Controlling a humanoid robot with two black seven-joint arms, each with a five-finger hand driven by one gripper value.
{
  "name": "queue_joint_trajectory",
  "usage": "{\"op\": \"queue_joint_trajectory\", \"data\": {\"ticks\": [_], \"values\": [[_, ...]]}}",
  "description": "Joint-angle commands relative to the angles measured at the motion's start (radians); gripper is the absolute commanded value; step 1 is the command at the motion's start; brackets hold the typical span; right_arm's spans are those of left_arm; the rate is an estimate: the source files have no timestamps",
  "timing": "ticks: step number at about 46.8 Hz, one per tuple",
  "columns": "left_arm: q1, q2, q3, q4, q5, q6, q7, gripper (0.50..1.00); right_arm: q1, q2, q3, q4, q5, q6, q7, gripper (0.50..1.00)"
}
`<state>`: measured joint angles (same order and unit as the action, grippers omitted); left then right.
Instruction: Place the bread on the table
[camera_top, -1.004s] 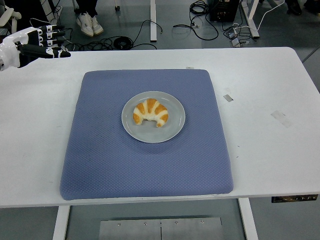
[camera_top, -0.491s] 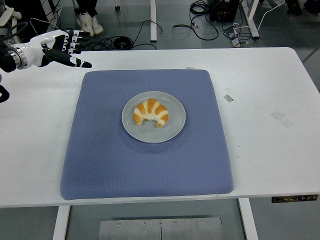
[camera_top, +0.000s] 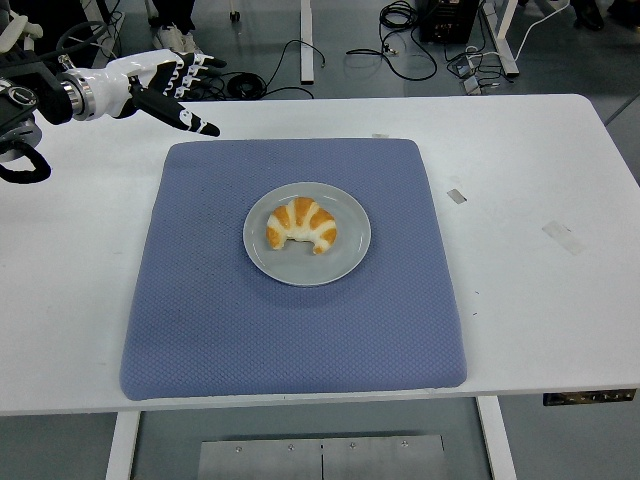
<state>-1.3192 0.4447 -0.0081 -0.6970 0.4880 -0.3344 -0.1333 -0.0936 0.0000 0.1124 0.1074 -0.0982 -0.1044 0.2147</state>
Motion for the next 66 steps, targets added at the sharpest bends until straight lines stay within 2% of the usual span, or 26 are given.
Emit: {"op": "queue_joint_trajectory", "data": {"ticks": [1, 9, 18, 26, 32, 48, 66], "values": [[-0.003, -0.014, 0.023, -0.001, 0.007, 0.020, -0.002, 0.980, 0.000, 0.000, 0.000, 0.000, 0.000, 0.000, 0.000, 1.000], [-0.015, -0.046, 0.031, -0.006, 0.047, 0.055, -0.002, 0.980, 0.000, 0.000, 0.000, 0.000, 0.000, 0.000, 0.000, 1.000], [-0.031, -0.053, 0.036, -0.021, 0.084, 0.055, -0.002, 0.980, 0.000, 0.000, 0.000, 0.000, 0.000, 0.000, 0.000, 1.000], [-0.080, -0.072, 0.143, -0.058, 0.083, 0.057, -0.003, 0.980, 0.000, 0.000, 0.000, 0.000, 0.000, 0.000, 0.000, 1.000], [-0.081, -0.107, 0.161, -0.061, 0.084, 0.057, -0.003, 0.980, 0.000, 0.000, 0.000, 0.000, 0.000, 0.000, 0.000, 1.000], [-0.084, -0.136, 0.194, -0.093, 0.113, 0.060, -0.003, 0.980, 0.000, 0.000, 0.000, 0.000, 0.000, 0.000, 0.000, 1.000], [-0.092, -0.178, 0.257, -0.156, 0.113, 0.164, -0.003, 0.980, 0.000, 0.000, 0.000, 0.000, 0.000, 0.000, 0.000, 1.000]]}}
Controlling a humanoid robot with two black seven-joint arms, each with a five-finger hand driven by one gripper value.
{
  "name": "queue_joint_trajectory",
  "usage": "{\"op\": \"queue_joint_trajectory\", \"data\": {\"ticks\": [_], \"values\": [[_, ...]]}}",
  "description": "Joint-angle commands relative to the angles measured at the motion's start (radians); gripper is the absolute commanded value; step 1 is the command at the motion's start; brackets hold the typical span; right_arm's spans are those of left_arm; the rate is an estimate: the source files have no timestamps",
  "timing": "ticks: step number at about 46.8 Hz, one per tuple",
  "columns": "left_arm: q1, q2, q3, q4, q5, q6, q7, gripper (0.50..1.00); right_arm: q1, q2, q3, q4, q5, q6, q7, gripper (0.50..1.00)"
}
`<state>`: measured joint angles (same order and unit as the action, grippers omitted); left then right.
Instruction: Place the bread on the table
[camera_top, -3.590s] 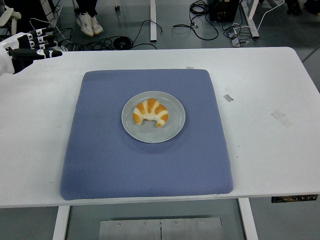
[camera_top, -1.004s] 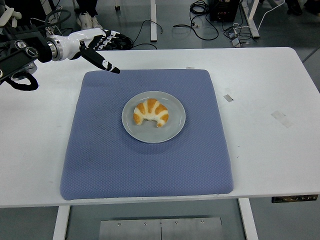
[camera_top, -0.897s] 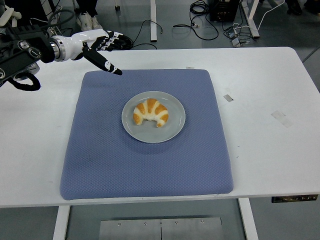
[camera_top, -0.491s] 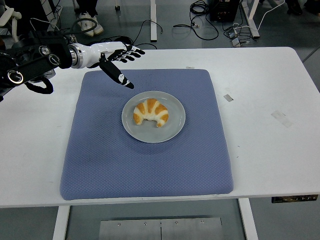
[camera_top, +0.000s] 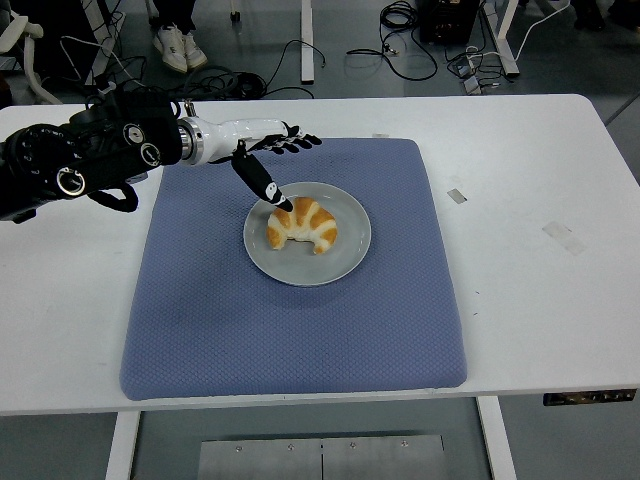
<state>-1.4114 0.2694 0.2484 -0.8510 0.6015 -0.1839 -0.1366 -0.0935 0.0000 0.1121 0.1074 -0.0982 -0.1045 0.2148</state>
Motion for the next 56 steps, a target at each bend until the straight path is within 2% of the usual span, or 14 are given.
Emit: {"op": "queue_joint_trajectory", "data": {"ticks": [1, 10, 13, 26, 50, 56], "values": [[0.000, -0.007, 0.000, -0.002, 0.000, 0.020, 0.000, 0.980, 0.000, 0.000, 0.000, 0.000, 0.000, 0.000, 0.000, 1.000], [0.000, -0.061, 0.063, -0.002, 0.001, 0.148, 0.000, 0.977, 0.000, 0.000, 0.000, 0.000, 0.000, 0.000, 0.000, 1.000], [0.000, -0.071, 0.092, -0.002, 0.000, 0.165, 0.000, 0.977, 0.000, 0.000, 0.000, 0.000, 0.000, 0.000, 0.000, 1.000], [0.000, -0.068, 0.101, -0.045, -0.011, 0.162, 0.000, 0.977, 0.000, 0.000, 0.000, 0.000, 0.000, 0.000, 0.000, 1.000], [-0.004, -0.061, 0.106, -0.051, -0.072, 0.153, 0.002, 0.977, 0.000, 0.000, 0.000, 0.000, 0.000, 0.000, 0.000, 1.000], [-0.017, -0.024, 0.112, -0.095, -0.072, 0.152, 0.000, 0.975, 0.000, 0.000, 0.000, 0.000, 0.000, 0.000, 0.000, 1.000]]}}
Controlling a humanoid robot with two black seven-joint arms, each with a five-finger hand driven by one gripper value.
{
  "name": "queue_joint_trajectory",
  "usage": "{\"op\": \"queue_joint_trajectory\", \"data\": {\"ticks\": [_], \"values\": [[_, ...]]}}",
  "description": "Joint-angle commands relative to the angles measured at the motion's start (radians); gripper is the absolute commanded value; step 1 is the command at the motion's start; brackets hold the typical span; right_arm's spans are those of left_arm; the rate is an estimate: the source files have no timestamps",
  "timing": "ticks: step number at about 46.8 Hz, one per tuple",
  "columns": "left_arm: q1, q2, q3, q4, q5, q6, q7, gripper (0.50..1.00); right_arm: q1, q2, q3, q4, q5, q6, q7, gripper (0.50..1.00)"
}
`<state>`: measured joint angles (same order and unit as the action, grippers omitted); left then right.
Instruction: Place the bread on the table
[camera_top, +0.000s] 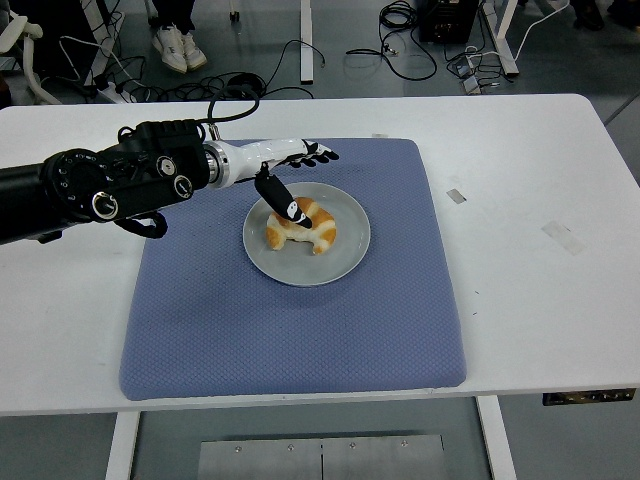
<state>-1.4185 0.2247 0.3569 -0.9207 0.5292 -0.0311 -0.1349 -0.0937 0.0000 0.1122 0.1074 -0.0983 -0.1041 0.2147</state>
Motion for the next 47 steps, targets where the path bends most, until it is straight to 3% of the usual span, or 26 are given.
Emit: {"op": "queue_joint_trajectory", "data": {"ticks": [1, 14, 22, 38, 47], "values": [[-0.014, 0.030, 0.004, -0.038, 0.000, -0.001, -0.002, 0.977, 0.000, 0.000, 0.000, 0.000, 0.000, 0.000, 0.000, 1.000], [-0.045, 0.067, 0.007, -0.109, -0.002, -0.004, -0.002, 0.975, 0.000, 0.000, 0.000, 0.000, 0.000, 0.000, 0.000, 1.000], [-0.031, 0.068, 0.008, -0.109, -0.005, -0.036, 0.000, 0.968, 0.000, 0.000, 0.000, 0.000, 0.000, 0.000, 0.000, 1.000], [-0.028, 0.068, 0.046, -0.109, -0.005, -0.036, 0.000, 0.968, 0.000, 0.000, 0.001, 0.000, -0.001, 0.000, 0.000, 1.000], [-0.028, 0.068, 0.048, -0.109, -0.005, -0.036, 0.000, 0.942, 0.000, 0.000, 0.001, 0.000, 0.000, 0.000, 0.000, 1.000]]}}
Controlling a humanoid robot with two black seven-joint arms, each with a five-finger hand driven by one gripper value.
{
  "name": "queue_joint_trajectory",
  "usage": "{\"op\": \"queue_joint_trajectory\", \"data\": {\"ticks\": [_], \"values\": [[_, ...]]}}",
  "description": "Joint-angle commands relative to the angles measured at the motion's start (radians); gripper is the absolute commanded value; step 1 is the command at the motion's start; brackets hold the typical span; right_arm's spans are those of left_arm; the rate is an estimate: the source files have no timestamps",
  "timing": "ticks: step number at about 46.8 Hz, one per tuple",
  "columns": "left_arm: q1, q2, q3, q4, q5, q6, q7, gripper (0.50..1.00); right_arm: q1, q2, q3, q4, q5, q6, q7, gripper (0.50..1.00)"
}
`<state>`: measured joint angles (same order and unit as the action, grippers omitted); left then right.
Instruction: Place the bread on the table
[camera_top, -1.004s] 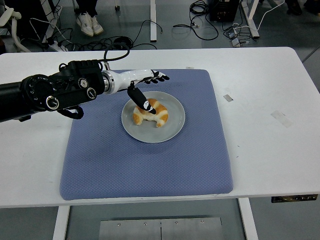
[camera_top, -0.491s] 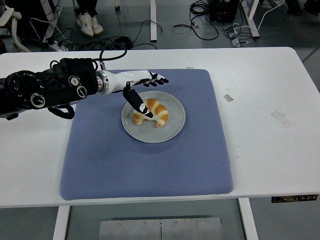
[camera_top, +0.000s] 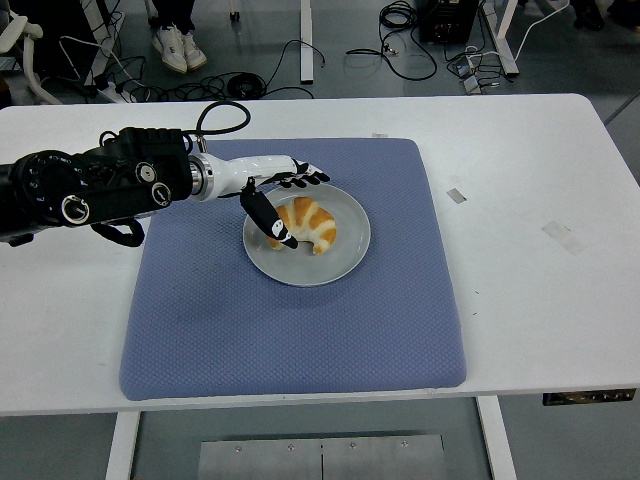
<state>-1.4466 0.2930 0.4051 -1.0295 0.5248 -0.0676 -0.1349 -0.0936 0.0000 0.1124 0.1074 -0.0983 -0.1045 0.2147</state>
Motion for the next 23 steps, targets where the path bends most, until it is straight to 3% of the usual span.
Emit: {"op": "queue_joint_trajectory", "data": {"ticks": [1, 13, 23], "values": [[0.000, 0.000, 0.000, 0.000, 0.000, 0.000, 0.000, 0.940, 0.000, 0.000, 0.000, 0.000, 0.000, 0.000, 0.000, 1.000], [0.028, -0.009, 0.001, 0.002, 0.001, 0.002, 0.000, 0.934, 0.000, 0.000, 0.001, 0.000, 0.000, 0.000, 0.000, 1.000], [0.026, -0.003, 0.000, 0.002, 0.001, 0.002, 0.000, 0.886, 0.000, 0.000, 0.000, 0.000, 0.000, 0.000, 0.000, 1.000]]}}
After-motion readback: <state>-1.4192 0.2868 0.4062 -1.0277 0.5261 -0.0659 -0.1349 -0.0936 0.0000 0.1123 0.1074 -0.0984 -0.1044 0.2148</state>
